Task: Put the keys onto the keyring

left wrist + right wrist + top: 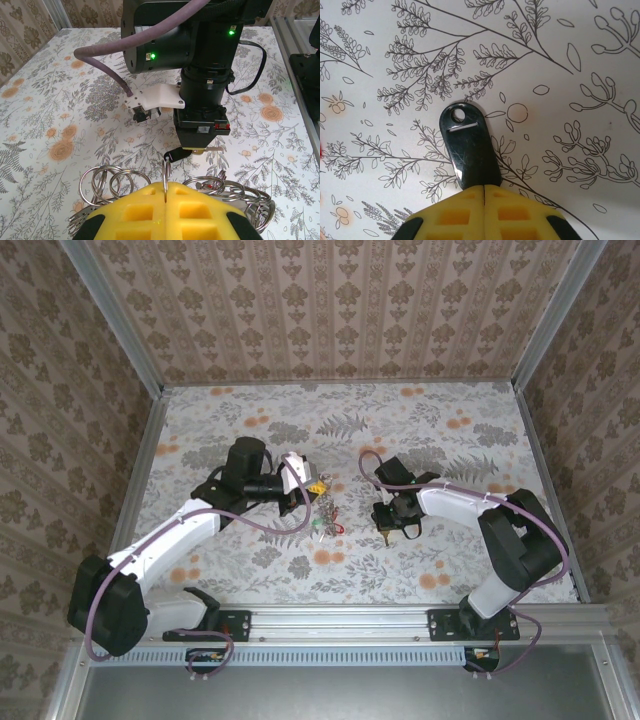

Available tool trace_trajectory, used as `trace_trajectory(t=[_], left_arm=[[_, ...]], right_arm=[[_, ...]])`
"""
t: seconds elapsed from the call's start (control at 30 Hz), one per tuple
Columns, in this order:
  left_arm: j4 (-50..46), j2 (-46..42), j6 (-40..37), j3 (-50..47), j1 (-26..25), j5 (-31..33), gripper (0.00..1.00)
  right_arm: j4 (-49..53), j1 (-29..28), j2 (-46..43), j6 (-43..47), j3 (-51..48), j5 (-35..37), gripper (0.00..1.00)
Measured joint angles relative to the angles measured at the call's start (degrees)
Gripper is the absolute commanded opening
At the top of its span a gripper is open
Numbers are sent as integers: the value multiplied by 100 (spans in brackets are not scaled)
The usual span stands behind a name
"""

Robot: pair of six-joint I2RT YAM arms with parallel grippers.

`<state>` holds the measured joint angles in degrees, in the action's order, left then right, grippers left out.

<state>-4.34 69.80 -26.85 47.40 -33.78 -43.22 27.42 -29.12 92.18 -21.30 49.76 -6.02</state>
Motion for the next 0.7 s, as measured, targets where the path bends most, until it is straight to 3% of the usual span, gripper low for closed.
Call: trace_trajectory(t=[0.23, 0.5, 0.7], left_arm=[[24, 0, 2, -2, 0, -2, 0], [258, 125, 4, -11, 0, -144, 0], [374, 254, 4, -11, -83, -236, 0]], right_arm=[[-61, 0, -472, 15, -131, 114, 0], [-452, 2, -2236, 302, -345, 308, 0], [-1154, 2, -3532, 1027, -782, 136, 0]])
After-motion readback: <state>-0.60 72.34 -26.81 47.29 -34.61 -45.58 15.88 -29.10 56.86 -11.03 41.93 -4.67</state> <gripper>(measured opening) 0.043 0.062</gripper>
